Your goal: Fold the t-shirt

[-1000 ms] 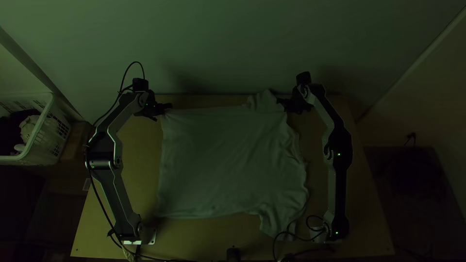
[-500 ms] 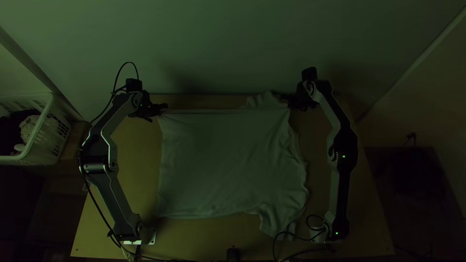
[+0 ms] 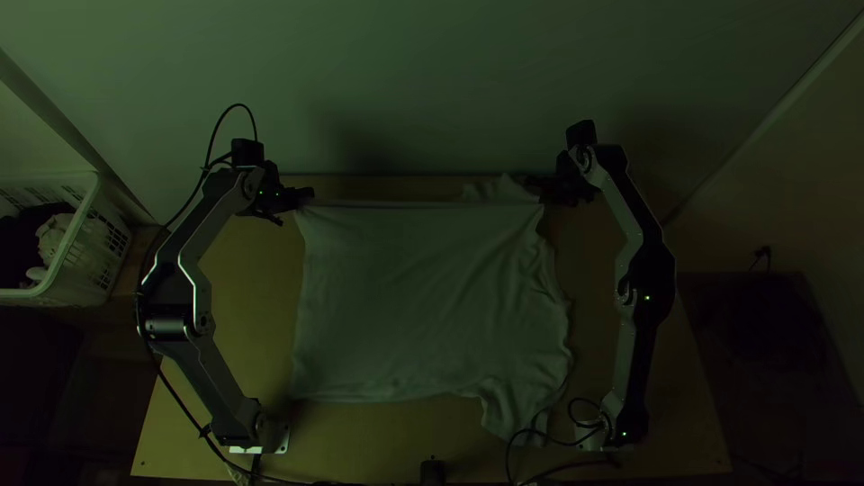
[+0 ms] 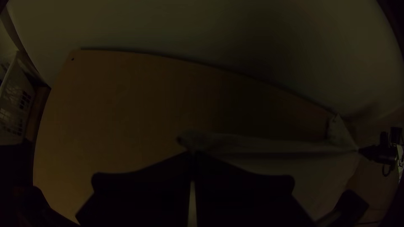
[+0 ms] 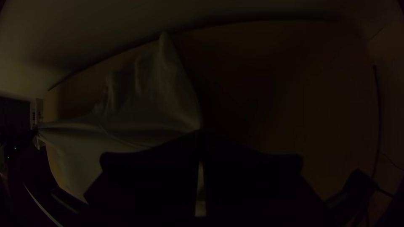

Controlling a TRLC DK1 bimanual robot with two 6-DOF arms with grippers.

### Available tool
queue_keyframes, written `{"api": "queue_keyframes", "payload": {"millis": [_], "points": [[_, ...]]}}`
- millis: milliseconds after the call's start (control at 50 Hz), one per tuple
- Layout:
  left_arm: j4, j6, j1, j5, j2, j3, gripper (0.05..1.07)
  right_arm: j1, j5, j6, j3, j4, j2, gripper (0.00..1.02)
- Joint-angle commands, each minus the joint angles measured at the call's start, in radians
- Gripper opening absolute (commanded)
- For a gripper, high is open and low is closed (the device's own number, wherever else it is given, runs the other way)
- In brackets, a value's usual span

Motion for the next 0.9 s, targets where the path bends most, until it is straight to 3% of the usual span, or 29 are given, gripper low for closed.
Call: {"api": "queue_keyframes", "payload": {"millis": [0,880], "points": [[-0.009,-0.014,0.006,-0.004,-0.053,-0.067,0.08,-0.006,0.012,-0.023,-0.052,-0.016,-0.063,0.02],[0.084,0.006,0.017,0.039,-0.2,-0.371,0.08,0.02,0.012,-0.044,-0.429,0.119,-0.258,0.02]]}}
